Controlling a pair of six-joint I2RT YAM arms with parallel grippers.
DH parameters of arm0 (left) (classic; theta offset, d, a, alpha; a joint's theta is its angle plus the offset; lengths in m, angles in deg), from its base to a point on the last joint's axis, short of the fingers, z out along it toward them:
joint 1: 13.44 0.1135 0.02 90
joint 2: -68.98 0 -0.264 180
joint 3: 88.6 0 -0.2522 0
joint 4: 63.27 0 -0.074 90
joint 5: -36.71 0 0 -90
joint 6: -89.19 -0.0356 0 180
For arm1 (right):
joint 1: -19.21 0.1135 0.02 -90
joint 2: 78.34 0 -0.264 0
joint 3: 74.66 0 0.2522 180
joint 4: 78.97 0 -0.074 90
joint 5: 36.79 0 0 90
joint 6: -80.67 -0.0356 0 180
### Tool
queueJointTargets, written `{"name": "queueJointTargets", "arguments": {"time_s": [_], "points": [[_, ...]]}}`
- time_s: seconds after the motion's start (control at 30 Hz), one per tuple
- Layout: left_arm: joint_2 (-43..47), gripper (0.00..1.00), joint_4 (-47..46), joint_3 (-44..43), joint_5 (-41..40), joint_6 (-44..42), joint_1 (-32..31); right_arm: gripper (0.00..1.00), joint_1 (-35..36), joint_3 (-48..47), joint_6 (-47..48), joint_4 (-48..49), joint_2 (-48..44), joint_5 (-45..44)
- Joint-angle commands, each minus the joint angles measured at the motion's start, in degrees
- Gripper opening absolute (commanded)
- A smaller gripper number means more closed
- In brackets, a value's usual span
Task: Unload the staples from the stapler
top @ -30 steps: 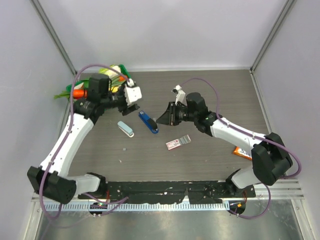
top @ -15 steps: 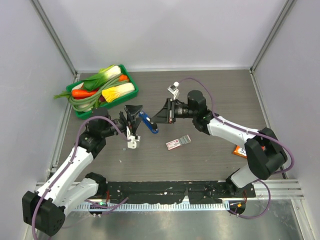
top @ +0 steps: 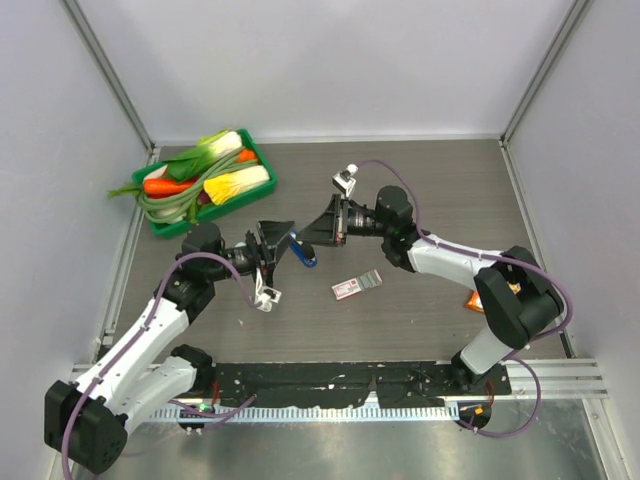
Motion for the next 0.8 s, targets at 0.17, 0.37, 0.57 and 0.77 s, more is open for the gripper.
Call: {"name": "queueJointTargets", "arguments": {"time_s": [0.17, 0.37, 0.57, 0.77], "points": [[1.2, 0.54, -3.4, 1.1, 1.7, -3.0, -0.4, 0.01, -0.2, 1.2, -8.7, 14.7, 2.8, 1.7], [1.2, 0.42, -9.0, 2.6, 1.6, -0.5, -0.8, 0.01, -0.2, 1.3, -9.6, 15.4, 3.5, 1.8], [1.9, 0.38, -9.5, 3.1, 1.2, 0.4, -1.1, 0.01, -0.1, 1.3, -12.2, 17.9, 4.7, 1.4], [2.0, 0.33, -12.6, 3.9, 0.3, 2.4, -1.2, 0.01, -0.3, 1.9, -16.5, 23.1, 6.6, 1.4]]}}
